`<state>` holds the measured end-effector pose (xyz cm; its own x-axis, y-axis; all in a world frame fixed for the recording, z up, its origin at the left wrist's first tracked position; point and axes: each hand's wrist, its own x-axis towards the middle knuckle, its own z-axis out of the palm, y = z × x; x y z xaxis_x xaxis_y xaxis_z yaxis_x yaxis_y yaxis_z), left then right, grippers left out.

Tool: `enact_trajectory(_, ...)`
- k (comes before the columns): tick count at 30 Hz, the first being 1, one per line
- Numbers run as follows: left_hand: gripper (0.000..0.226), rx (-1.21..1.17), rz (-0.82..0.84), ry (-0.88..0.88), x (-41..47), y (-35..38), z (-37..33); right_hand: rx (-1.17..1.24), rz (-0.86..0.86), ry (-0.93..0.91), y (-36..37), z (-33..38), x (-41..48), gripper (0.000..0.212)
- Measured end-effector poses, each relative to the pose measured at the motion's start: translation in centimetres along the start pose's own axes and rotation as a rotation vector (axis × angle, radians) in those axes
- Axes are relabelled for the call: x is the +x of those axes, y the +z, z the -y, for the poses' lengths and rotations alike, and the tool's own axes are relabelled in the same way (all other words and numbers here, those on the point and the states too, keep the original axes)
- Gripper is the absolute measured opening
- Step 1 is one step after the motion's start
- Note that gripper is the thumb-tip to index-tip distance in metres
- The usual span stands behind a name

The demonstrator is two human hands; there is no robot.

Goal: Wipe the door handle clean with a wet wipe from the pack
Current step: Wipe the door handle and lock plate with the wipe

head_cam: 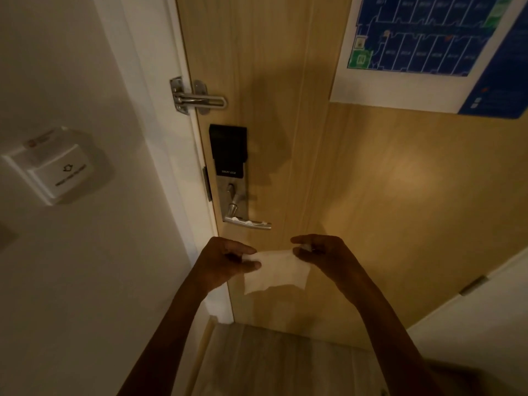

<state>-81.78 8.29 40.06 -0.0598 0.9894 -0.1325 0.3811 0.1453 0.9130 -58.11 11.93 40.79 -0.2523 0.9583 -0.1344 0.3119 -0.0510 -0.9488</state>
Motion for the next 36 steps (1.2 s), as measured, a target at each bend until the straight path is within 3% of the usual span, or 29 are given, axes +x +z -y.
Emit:
enact_trajectory(3, 0.024, 0.133, -0.034, 0.052, 0.1, -0.2, 0.0, -0.19, 0.035, -0.047, -0.1, -0.4, 0.0, 0.028)
enact_trajectory(6, 0.013, 0.172, -0.077, 0.079, 0.3, -0.3, 0.3, -0.38, -0.008, -0.143, 0.1, -1.1, 0.5, 0.016)
enact_trajectory(9, 0.019, 0.206, -0.1, 0.108, 0.2, -0.4, 0.9, -0.477, -0.076, -0.177, 0.4, -1.9, 0.8, 0.015)
enact_trajectory(15, 0.011, 0.016, -0.117, 0.036, 0.5, -0.8, 1.5, -0.226, 0.054, -0.028, 1.9, -1.4, 1.4, 0.014)
enact_trajectory(19, 0.001, -0.108, -0.055, 0.019, 1.7, -1.3, 1.8, 0.104, 0.162, 0.036, 3.8, -2.2, 1.6, 0.039)
enact_trajectory(22, 0.005, -0.173, 0.017, -0.001, 2.9, -2.1, 2.3, 0.197, 0.196, 0.055, 4.7, -2.5, 1.8, 0.029)
enact_trajectory(28, 0.01, -0.183, 0.105, 0.019, 6.1, -3.8, 3.2, 0.405, 0.023, 0.101, 5.9, -1.9, 2.9, 0.022)
enact_trajectory(32, 0.01, -0.178, 0.143, 0.048, 7.5, -4.8, 4.1, 0.249, -0.092, 0.084, 5.5, -2.6, 3.0, 0.04)
enact_trajectory(36, 0.012, -0.165, 0.029, 0.066, 8.9, -6.0, 4.8, 0.263, -0.375, -0.044, 4.5, -1.5, 2.7, 0.033)
